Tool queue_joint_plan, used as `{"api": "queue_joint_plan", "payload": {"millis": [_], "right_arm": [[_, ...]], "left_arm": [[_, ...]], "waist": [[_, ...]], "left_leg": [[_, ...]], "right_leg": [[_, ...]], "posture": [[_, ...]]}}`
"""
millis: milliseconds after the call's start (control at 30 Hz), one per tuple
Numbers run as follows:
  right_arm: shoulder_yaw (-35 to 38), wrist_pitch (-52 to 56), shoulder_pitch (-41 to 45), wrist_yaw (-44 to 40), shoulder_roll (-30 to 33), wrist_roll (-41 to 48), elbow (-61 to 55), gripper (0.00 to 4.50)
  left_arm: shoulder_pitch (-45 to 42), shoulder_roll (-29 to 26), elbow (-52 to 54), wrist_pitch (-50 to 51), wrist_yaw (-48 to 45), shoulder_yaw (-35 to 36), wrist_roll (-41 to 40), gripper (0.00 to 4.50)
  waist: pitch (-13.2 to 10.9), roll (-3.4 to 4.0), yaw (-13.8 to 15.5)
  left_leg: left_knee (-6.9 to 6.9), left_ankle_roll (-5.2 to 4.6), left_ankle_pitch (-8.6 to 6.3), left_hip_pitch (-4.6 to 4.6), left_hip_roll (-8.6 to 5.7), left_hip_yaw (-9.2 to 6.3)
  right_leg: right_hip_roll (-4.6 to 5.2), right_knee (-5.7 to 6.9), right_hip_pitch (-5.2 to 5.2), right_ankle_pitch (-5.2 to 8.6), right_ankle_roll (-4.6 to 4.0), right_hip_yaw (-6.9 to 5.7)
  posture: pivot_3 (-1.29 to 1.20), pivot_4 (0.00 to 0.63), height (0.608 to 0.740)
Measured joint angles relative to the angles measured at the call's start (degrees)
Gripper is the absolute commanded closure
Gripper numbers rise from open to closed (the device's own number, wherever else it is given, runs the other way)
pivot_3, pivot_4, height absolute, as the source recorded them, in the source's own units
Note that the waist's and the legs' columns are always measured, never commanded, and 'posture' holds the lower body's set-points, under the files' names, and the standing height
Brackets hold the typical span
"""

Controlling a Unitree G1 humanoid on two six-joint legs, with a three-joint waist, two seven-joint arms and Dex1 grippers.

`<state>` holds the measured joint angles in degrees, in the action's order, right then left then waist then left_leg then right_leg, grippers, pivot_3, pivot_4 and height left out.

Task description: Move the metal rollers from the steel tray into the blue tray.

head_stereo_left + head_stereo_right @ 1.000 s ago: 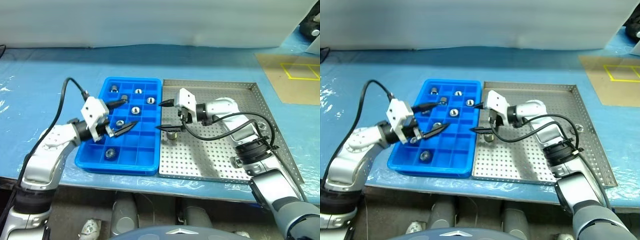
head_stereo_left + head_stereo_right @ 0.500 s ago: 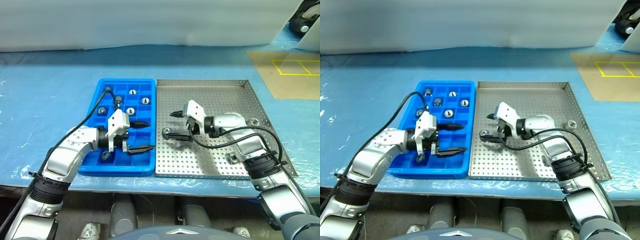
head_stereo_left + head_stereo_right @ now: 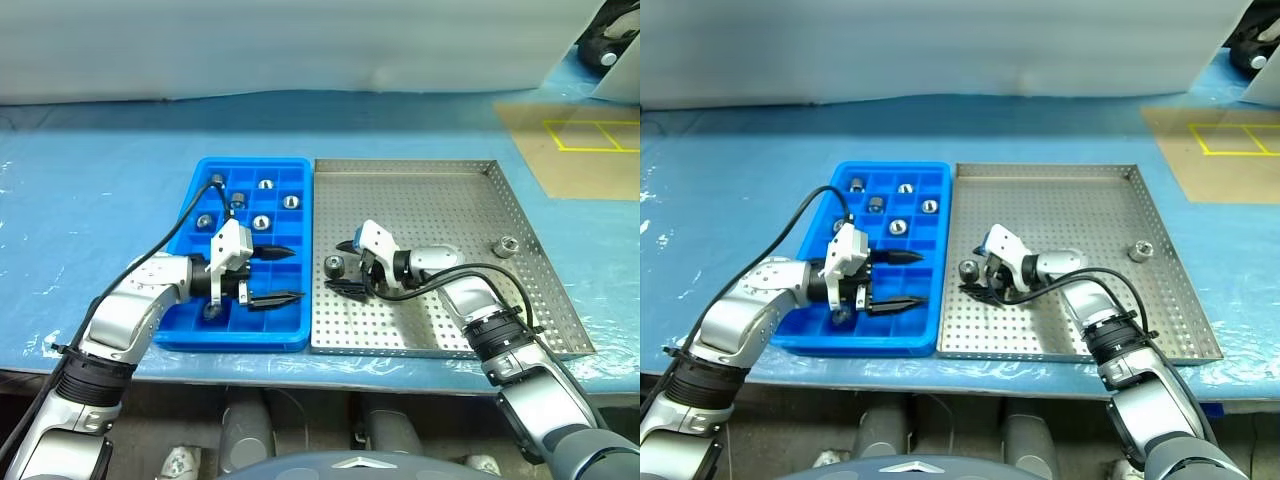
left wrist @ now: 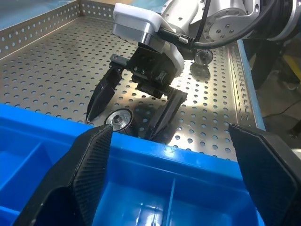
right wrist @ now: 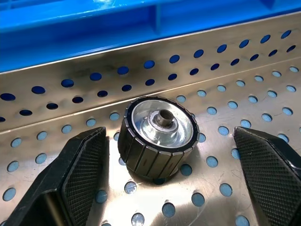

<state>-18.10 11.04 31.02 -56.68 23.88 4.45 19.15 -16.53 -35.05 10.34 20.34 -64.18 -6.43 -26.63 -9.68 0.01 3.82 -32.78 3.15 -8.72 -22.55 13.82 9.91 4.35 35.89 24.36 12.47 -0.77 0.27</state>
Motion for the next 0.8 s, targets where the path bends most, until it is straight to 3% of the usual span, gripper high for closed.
{"api": "queue_joint_plan", "payload": {"millis": [367, 800], "right_arm": [[-0.1, -1.3, -0.3, 0.3, -0.9, -1.1, 0.1, 2.57], [0.9, -1.7, 3.1, 2.5, -1.3, -2.2, 0.1, 2.67]], "left_arm": [[0.0, 0.0, -0.2, 0.0, 0.2, 1.1, 0.0, 0.3], [5.4, -4.9, 4.1, 2.4, 2.1, 9.3, -2.9, 0.3]], "waist": [[0.0, 0.0, 0.0], [0.0, 0.0, -0.2]], "left_leg": [[0.09, -0.01, -0.01, 0.24, -0.01, 0.02], [0.25, 0.01, 0.0, 0.17, 0.0, 0.05]], "right_leg": [[-0.01, -0.04, -0.18, 0.0, 0.0, 0.02], [-0.03, -0.14, -0.06, 0.01, -0.01, 0.01]], "posture": [[-0.05, 0.15, 0.74], [-0.01, 0.15, 0.74]]}}
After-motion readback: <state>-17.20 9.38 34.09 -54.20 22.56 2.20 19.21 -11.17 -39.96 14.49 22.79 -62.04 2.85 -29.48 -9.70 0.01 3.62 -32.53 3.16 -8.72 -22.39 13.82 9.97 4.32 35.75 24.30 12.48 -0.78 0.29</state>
